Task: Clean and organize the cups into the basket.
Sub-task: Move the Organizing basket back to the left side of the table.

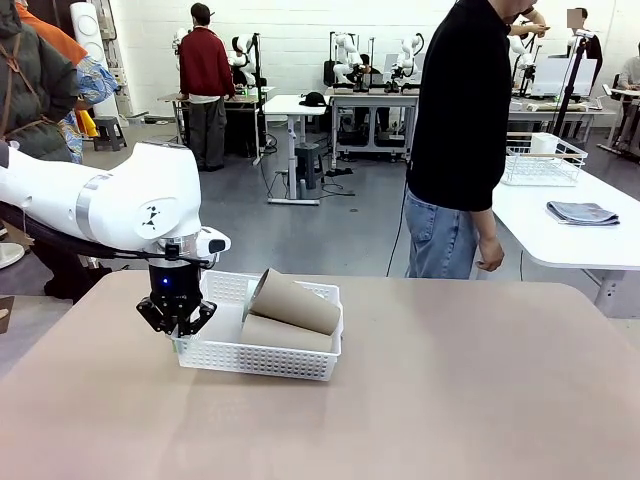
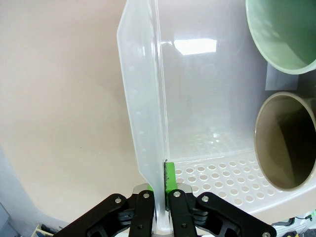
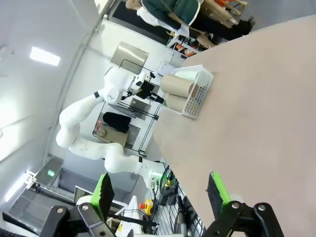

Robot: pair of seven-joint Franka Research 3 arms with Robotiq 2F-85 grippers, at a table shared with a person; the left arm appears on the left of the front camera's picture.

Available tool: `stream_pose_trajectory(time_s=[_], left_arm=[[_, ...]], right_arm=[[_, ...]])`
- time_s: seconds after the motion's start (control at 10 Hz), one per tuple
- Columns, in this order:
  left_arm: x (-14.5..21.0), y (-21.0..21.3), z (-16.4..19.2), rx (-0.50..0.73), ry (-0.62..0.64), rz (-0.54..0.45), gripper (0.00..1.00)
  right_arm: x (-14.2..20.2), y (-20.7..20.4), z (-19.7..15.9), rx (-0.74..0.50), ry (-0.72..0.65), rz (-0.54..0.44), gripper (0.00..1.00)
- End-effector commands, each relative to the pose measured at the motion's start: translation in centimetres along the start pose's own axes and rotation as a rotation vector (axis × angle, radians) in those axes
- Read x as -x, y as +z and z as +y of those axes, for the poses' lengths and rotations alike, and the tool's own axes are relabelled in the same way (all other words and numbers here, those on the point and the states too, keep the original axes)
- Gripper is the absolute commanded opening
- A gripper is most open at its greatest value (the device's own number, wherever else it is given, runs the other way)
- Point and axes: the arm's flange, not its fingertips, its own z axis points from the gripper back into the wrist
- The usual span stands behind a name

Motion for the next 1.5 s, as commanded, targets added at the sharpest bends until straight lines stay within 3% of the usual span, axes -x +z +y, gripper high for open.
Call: stream_pose_trajectory(time_s=[0.0,0.9,1.1,1.4], left_arm=[[-0.1,0.2,-0.3,-0.003,-0.003,-0.003,0.05],[0.0,0.0,0.0,0.000,0.000,0.000,0.05],[0.3,0.3,4.5,-0.038,0.055,-0.043,0.05],[3.3,2.0,12.3,-0.018,0.030,-0.051,0.05]], right_arm=[[0.2,1.1,0.9,-0.026,-0.005,0.025,1.00],[0.0,0.0,0.0,0.000,0.000,0.000,1.00],[0.0,0.0,0.0,0.000,0.000,0.000,1.00],[0.0,0.0,0.0,0.000,0.000,0.000,1.00]])
